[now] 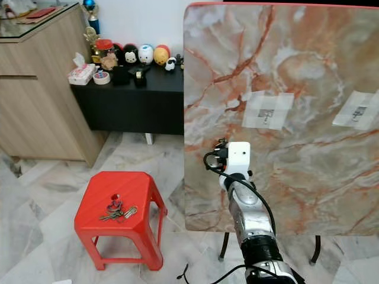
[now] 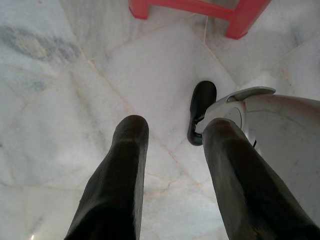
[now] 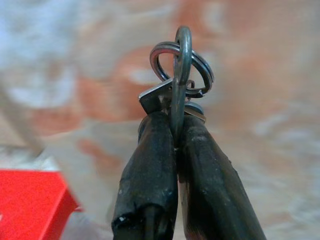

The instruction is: Hang keys on a hook

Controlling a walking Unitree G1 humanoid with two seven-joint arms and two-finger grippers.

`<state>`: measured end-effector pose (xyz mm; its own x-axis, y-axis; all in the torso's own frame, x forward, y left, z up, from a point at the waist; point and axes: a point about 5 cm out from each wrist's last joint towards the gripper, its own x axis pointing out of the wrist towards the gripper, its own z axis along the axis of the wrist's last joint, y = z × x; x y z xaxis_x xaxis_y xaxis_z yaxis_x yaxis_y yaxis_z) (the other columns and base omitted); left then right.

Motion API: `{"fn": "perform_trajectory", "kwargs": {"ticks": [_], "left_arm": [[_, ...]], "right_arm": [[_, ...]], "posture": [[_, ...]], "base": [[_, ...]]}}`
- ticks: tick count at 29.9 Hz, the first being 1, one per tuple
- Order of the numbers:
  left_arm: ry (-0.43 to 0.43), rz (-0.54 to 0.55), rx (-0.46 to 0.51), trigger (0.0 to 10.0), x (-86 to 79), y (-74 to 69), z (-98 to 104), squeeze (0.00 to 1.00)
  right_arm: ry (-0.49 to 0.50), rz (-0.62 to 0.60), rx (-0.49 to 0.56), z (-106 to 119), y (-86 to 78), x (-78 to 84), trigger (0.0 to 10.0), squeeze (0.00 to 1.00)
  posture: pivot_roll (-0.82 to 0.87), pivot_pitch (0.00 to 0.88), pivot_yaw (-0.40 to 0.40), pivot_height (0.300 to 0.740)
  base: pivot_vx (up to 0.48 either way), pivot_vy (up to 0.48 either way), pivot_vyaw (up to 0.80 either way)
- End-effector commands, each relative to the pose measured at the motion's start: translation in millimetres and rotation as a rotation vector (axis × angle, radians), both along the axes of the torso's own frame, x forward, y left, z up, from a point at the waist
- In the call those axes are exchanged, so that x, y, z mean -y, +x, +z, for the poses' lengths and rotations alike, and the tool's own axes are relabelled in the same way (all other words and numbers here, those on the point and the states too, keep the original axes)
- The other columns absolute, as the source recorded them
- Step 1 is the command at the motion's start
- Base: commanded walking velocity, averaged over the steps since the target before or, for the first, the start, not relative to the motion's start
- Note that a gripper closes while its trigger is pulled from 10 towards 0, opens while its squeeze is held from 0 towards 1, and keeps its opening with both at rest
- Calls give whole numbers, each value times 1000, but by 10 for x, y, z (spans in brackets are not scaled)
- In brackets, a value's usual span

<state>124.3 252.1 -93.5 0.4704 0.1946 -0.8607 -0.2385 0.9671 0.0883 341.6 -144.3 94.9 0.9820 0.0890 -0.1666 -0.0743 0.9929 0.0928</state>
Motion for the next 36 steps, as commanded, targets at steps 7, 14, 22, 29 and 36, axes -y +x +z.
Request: {"fn": "perform_trajectory", "kwargs": {"ticks": [7, 14, 22, 29, 36], "left_arm": [[-1, -7, -15, 10000, 14, -29, -15, 0], [-1, -13, -14, 10000, 15, -21, -12, 0], [0, -24, -16, 10000, 15, -16, -11, 0], [1, -27, -16, 10000, 15, -13, -10, 0], [0, -29, -17, 10000, 16, -13, -10, 0]], "right_arm": [[-6, -129, 90, 279, 110, 168, 10000, 0], [-6, -181, 113, 340, 114, 229, 10000, 0], [-35, -180, 129, 365, 104, 217, 10000, 0], [-61, -161, 149, 418, 129, 180, 10000, 0], [-78, -117, 143, 431, 160, 123, 10000, 0]], "posture": [[55, 0, -30, 740], [53, 0, -30, 740], [51, 0, -28, 740], [53, 0, -28, 740], [52, 0, -28, 740]], "base": [[0, 0, 0], [0, 0, 0], [0, 0, 0], [0, 0, 0], [0, 0, 0]]}}
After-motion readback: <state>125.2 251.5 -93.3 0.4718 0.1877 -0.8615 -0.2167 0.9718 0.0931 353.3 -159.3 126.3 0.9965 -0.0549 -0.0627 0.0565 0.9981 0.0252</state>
